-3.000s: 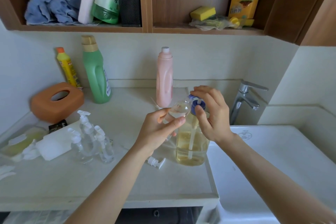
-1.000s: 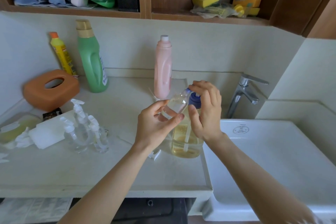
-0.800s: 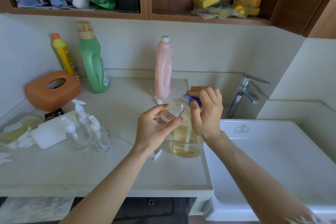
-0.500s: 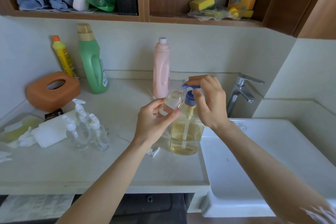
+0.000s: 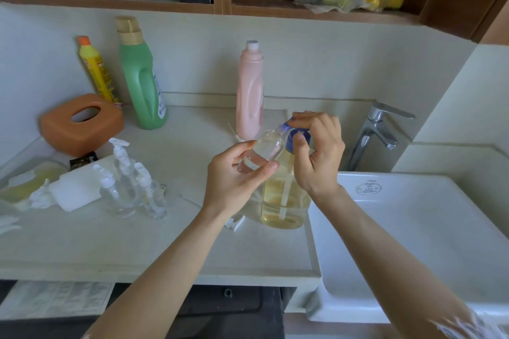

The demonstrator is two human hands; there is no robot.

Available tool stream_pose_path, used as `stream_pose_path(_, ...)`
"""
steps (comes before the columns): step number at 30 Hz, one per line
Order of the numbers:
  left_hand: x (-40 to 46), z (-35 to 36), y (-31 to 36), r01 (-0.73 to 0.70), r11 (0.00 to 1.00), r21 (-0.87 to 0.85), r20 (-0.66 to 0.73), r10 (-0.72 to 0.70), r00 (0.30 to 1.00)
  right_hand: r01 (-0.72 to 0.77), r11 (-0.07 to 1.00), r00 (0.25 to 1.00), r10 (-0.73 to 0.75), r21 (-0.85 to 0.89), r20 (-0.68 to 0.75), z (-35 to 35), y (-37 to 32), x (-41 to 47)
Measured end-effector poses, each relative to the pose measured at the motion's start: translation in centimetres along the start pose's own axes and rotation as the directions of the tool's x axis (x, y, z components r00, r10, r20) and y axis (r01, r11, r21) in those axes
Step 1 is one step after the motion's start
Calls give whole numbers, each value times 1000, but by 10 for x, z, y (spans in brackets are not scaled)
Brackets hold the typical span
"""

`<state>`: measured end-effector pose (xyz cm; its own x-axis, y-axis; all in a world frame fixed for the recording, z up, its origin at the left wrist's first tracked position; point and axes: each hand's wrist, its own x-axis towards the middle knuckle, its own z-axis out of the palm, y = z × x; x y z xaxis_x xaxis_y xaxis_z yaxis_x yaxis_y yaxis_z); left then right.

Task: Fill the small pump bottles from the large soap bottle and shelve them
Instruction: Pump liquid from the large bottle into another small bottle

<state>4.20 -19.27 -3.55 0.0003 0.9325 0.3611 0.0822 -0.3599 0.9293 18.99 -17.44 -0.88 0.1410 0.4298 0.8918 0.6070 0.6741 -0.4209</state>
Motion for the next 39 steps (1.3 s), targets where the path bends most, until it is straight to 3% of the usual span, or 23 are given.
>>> stream_pose_path(5, 1, -4, -7, 31, 999, 23, 11, -32, 999, -25, 996, 1000, 25, -81, -7, 6, 6, -4)
stream_pose_path(17, 5, -4, 3, 31, 999, -33, 67, -29, 997, 24, 1000, 994, -22, -19, 103, -11, -4, 15)
stream_pose_path(25, 5, -2, -3, -24, 998, 51, 8, 23, 1000, 2, 1000, 1000, -1, -16, 25, -3, 1, 5)
stream_pose_path(33, 1, -4, -13, 33, 996, 80, 16, -35, 999, -30, 995, 999, 32, -90, 27, 2, 2, -3)
stream_pose_path(39, 2, -1, -4, 49, 999, -5, 43, -49, 998, 26, 993, 996, -16, -112, 91, -7, -4, 6)
